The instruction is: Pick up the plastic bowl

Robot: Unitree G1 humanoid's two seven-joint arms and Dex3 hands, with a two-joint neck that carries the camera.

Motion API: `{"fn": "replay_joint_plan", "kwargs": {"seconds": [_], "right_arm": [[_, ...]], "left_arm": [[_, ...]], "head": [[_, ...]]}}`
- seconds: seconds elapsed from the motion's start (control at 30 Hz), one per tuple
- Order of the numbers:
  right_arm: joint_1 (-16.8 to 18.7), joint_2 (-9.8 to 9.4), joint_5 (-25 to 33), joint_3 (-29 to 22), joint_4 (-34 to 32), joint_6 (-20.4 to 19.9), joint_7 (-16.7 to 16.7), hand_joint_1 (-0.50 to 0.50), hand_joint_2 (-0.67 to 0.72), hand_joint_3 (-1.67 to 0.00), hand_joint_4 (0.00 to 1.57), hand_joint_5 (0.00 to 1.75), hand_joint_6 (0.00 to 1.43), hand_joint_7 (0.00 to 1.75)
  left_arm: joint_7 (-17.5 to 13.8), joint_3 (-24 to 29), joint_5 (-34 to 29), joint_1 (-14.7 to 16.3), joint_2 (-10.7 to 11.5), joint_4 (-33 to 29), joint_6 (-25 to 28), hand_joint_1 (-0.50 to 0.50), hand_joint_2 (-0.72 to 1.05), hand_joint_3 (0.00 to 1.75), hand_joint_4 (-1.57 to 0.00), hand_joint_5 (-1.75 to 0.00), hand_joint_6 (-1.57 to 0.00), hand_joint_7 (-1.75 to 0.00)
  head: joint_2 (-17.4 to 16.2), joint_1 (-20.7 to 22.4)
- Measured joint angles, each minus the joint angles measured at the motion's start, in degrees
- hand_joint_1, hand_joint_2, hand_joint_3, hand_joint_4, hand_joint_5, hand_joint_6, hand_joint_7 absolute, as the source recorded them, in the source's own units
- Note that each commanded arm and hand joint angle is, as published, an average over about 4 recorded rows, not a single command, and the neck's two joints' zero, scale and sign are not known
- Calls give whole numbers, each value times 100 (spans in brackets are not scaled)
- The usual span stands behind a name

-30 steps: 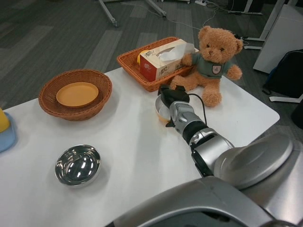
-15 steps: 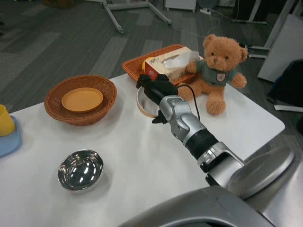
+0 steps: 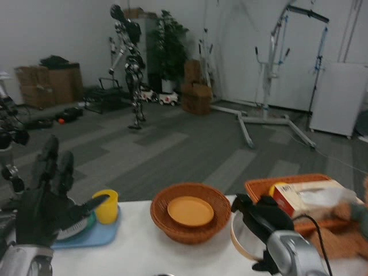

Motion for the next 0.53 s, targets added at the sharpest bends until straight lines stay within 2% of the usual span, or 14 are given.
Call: {"fn": "replay_joint_plan", "kwargs": {"seconds": [0.1,0.2,0.37,0.53], "right_arm": [[-25,-8,69,10,-86,3,3,-46,-60,-159,157,97,137,119],[-79,-18,84,62,-188,6,22,-46,-60,-159,157,97,137,119],[-153,-37,86,96,-294,7,44,-46,-62,-159,157,97,137,119],[-153,-39,90,122,-315,7,54,-46,-60,-159,157,97,137,119]], "left_arm": [[-132,-16,-1,3,0,0,0,-49,60,0,0,0,0,0],[-219,-46,-1,4,0,0,0,-49,60,0,0,0,0,0],[-250,-55,-1,56,0,0,-1,-48,60,0,0,0,0,0],[-250,-17,-2,100,0,0,-12,-48,60,0,0,0,0,0]], "head": [[154,104],[154,104],[238,158],[-152,-12]]}}
